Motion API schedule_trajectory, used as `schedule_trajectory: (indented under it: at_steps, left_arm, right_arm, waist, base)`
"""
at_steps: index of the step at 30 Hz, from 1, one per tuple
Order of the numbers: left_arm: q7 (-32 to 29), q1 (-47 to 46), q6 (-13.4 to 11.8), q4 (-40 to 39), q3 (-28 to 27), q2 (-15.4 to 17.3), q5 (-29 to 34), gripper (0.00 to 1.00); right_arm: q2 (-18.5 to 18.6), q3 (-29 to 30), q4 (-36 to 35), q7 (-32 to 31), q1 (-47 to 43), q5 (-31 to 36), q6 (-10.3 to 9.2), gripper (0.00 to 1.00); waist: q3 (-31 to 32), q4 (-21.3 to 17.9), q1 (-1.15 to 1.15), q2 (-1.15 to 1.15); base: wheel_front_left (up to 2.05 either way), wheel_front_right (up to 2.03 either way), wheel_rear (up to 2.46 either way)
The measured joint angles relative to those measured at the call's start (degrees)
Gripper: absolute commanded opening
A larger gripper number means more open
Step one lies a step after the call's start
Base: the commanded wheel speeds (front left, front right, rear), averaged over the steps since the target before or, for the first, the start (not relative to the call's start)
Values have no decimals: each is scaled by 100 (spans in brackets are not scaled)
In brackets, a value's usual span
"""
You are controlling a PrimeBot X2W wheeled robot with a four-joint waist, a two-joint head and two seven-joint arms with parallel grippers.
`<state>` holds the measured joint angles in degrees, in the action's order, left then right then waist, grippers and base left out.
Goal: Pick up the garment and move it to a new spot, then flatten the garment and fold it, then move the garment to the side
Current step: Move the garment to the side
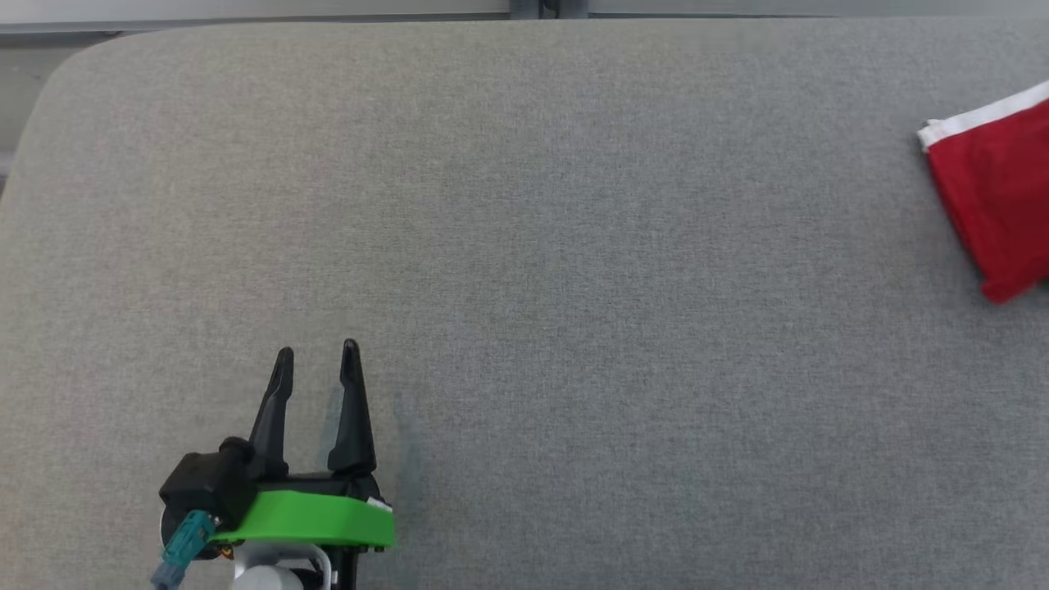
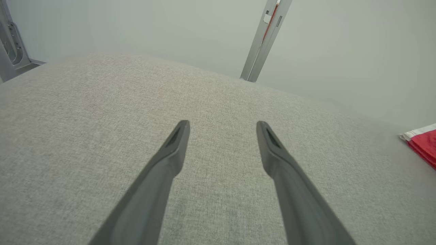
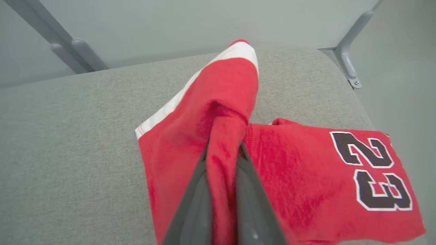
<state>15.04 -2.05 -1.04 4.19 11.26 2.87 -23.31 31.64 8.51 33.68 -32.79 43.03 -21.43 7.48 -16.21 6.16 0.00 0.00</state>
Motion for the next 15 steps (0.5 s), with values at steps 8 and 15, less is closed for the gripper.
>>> schedule_trajectory:
  at_steps: [8,15]
  left_arm:
    - [0,-151,62,249,110,-3,-69,100]
    - [0,-124,45,379,10,-5,93,100]
  right_arm:
    - [668,758,201,-35,-185,843,2,24]
    - [448,1354,505,1048,-475,2011,2,100]
  waist:
    - [-381,-212,0,0]
    - [-370,-259,0,0]
  base:
    - [0,0,0]
    - [0,0,0]
